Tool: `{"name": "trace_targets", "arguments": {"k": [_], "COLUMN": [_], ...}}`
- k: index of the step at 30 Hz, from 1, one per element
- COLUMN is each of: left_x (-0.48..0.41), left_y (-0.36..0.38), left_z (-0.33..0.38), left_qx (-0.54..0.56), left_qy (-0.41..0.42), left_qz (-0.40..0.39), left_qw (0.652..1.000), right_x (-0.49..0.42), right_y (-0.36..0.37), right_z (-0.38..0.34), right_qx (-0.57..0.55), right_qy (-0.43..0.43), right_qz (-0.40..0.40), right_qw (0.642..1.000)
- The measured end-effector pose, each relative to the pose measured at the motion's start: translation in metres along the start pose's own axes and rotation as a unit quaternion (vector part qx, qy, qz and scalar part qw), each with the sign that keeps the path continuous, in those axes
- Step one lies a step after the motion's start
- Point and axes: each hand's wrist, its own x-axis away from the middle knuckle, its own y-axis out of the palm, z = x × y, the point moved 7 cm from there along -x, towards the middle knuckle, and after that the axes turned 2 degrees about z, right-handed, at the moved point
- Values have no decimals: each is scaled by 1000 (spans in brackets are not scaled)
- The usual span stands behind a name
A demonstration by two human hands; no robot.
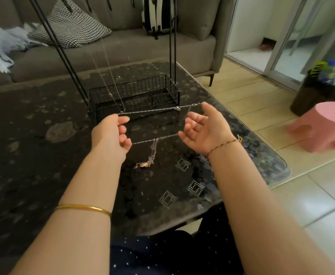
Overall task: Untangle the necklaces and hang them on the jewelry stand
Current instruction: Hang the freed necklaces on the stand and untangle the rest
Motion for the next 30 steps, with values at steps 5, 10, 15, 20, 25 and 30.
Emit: {"name": "trace_targets", "arguments": {"k": [5,10,15,20,25,30], "left_x": [9,6,9,15,36,42], "left_y": [12,7,14,33,49,55], "left_z": [1,-2,-6,-5,-8,-32], "left_qx": [-77,-137,-227,-462,-547,-640], "left_qy": [49,69,43,193,242,205], "left_qz": [5,20,-2,-58,-167,-223], "left_qw": [996,988,973,864,783,707], "right_x": [-2,-2,2,9,9,11], "right_y": [-4,-2,8,18,22,21], "right_z": [-2,-10,-16,-19,-18,-23], "right_qx": [89,156,202,235,231,198], "right_qy": [-37,-77,-118,-151,-165,-176], "right_qz": [34,45,32,4,-6,-3], "right_qw": [995,984,972,960,959,964]}}
